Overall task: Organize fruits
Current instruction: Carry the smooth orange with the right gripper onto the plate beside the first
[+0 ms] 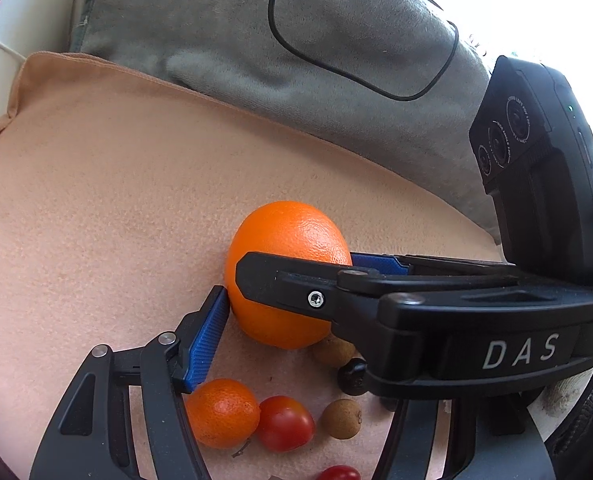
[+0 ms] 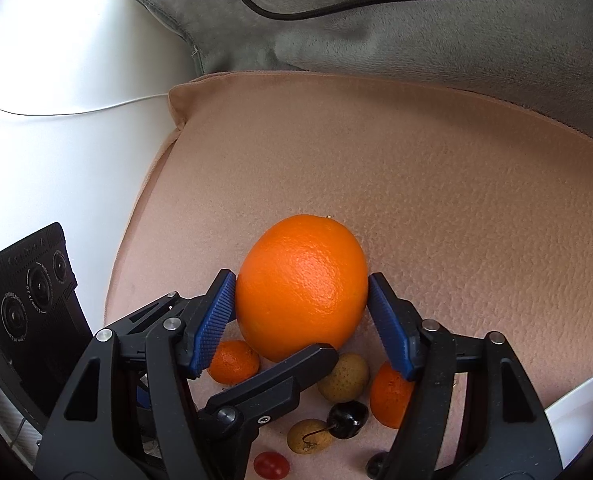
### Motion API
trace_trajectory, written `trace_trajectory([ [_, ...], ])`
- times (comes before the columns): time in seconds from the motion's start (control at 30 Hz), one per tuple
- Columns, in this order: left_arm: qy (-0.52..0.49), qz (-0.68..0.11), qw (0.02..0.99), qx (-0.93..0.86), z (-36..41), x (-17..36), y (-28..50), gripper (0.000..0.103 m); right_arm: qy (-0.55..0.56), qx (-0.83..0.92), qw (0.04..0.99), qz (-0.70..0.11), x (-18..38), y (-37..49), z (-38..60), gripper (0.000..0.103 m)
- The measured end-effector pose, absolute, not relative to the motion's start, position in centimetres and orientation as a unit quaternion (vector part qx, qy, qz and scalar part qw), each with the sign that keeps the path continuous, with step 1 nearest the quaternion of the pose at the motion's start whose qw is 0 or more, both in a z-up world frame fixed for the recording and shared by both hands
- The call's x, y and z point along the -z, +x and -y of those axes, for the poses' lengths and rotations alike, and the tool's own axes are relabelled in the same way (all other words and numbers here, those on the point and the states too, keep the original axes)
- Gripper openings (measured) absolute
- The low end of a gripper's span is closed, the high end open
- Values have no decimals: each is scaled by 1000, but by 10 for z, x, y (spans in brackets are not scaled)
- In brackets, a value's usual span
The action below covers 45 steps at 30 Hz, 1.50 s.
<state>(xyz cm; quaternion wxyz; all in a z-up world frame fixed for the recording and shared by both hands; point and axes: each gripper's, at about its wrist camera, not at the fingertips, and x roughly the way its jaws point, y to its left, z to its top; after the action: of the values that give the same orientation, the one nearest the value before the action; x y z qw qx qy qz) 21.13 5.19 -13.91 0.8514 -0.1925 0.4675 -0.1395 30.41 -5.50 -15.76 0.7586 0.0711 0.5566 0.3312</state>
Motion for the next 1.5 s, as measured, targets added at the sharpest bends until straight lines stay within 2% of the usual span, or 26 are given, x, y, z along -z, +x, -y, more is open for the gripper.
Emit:
trace_trajectory([
  [0.8,-157,-439,871,155,-3,91,177,62,81,-331,783,-520,115,281,110,70],
  [1.27,-127,-418,876,202,77,54,169,62,111,-295,805,-502,96,262,194,70],
  [1.5,-107,-421,871,229,119,61,161,62,133,-268,811,-502,100,251,239,70],
])
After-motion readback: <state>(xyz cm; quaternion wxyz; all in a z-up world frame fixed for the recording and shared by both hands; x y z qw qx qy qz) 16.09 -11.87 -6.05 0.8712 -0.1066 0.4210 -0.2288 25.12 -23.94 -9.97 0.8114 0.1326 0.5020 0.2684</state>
